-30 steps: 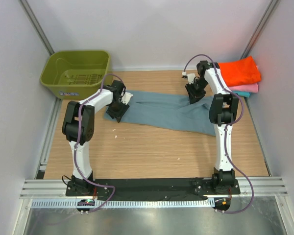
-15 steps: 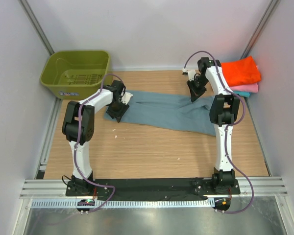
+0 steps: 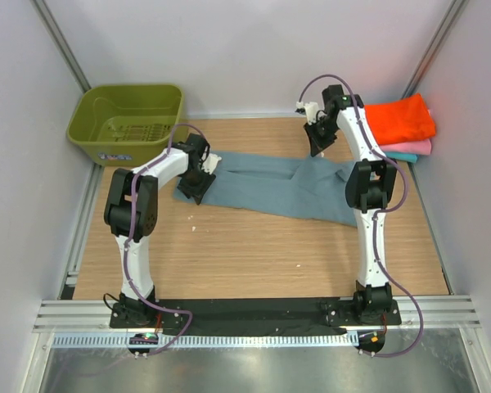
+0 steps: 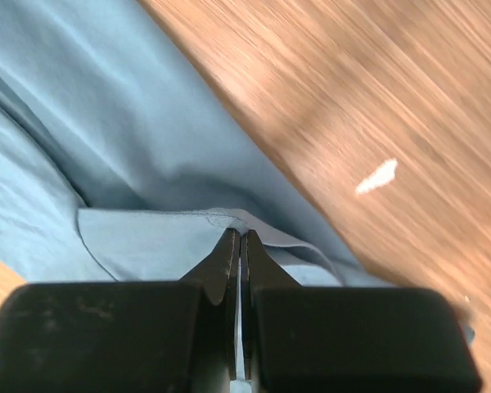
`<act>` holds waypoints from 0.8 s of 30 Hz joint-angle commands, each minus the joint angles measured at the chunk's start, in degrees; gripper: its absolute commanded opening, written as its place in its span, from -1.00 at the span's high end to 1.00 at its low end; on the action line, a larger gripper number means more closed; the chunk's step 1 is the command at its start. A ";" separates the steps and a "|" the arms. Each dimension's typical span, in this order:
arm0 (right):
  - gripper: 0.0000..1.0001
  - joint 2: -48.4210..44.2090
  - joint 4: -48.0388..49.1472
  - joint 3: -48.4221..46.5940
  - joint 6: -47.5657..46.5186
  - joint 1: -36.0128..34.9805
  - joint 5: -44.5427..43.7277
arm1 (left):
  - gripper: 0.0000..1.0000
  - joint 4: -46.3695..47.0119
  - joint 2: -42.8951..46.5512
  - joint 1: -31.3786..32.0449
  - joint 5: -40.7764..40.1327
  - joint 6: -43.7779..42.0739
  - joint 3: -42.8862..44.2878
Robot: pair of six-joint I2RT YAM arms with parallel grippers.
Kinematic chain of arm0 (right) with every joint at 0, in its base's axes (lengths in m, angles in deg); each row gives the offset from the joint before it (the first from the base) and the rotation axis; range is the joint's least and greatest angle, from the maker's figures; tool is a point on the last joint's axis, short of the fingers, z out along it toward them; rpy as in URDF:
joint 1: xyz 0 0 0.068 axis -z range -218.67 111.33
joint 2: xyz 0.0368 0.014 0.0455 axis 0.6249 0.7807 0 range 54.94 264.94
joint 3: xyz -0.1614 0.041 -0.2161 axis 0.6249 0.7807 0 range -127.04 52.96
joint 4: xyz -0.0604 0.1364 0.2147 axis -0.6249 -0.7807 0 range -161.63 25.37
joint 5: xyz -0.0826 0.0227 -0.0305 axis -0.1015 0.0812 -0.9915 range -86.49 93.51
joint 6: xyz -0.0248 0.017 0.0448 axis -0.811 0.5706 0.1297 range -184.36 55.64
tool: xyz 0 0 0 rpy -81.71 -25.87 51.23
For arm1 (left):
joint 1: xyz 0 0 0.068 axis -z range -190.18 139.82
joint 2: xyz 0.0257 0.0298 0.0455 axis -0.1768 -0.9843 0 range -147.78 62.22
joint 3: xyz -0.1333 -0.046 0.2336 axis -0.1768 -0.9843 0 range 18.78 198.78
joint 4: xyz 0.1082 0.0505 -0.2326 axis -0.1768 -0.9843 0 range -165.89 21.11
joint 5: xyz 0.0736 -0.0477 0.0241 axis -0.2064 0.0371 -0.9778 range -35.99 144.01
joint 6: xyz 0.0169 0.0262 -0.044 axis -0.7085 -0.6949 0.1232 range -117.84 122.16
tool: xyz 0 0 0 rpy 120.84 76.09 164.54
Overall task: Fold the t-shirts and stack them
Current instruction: Fold the tshirt
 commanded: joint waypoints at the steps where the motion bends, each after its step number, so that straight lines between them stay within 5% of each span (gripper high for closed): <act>1: 0.95 -2.07 5.87 0.97 -0.91 -2.63 -1.71 | 0.10 0.43 -2.79 0.08 3.73 0.89 -0.08; 2: 0.89 -1.81 6.40 0.89 -0.74 -2.90 -2.07 | 0.10 0.34 -2.70 0.08 3.73 0.98 -0.08; 4: 0.36 -1.55 7.98 0.97 -0.21 -3.43 -3.47 | 0.10 0.42 -2.79 0.08 3.73 1.07 -0.08; 7: -0.01 -0.93 9.92 0.01 1.28 -3.96 -5.66 | 0.10 0.42 -2.96 0.17 3.73 1.15 0.18; 16: -0.11 -10.16 16.07 4.14 5.58 -0.71 -12.36 | 0.10 0.16 -2.96 0.08 3.91 1.33 0.53; 24: -0.05 -13.93 8.69 14.41 13.50 12.82 4.77 | 0.10 -1.33 -3.49 0.08 5.22 1.42 1.85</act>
